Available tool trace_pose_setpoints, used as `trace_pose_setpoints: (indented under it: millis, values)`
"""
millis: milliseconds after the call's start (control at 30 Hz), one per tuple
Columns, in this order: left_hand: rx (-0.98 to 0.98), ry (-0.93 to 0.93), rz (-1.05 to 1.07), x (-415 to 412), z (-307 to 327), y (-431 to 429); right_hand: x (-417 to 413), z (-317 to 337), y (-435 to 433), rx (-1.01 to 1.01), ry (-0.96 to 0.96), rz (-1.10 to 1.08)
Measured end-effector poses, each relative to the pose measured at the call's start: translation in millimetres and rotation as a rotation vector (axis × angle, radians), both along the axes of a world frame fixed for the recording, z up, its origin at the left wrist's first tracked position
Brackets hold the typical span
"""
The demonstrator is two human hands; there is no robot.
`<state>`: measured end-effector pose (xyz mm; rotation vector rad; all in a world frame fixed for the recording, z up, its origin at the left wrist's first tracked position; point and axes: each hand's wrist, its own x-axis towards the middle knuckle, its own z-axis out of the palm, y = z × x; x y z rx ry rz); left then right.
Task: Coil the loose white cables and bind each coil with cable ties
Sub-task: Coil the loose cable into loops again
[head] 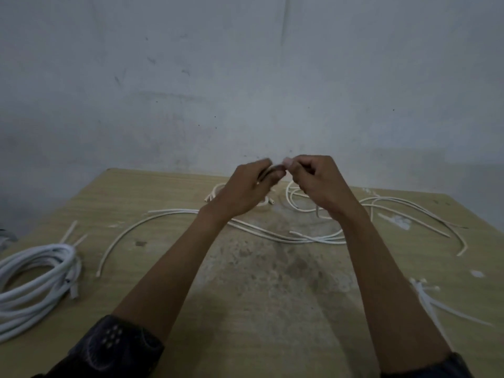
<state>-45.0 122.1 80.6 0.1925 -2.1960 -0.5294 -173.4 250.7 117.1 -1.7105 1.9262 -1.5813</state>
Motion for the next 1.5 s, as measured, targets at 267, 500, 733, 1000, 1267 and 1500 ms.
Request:
trace_pose_setpoints:
  millis: [267,500,733,1000,1267,1500]
  values:
    - [1.52,0.493,-0.435,40,27,-51,-36,-25,5,0.121,0.001,0.008]
    - [1.842,0.589,-0.236,13,12,-37,50,-46,-32,-0.128,0.094,0.108]
    - [1.641,0.245,-0.104,1,4,-10,48,-45,-39,-0.304,0.081,-0.264]
    - [0.333,0.127,0.12,2,-3,11,14,-40,-26,-0.174,-0.153,-0.277]
    - [1.241,0.453,-0.209,-11,4,15,50,-39,-28,-0.036,0.225,-0.068]
    - [1.683,0.639,-0.866,50,30,-54,25,-32,-14,0.27,-0.084,0.265]
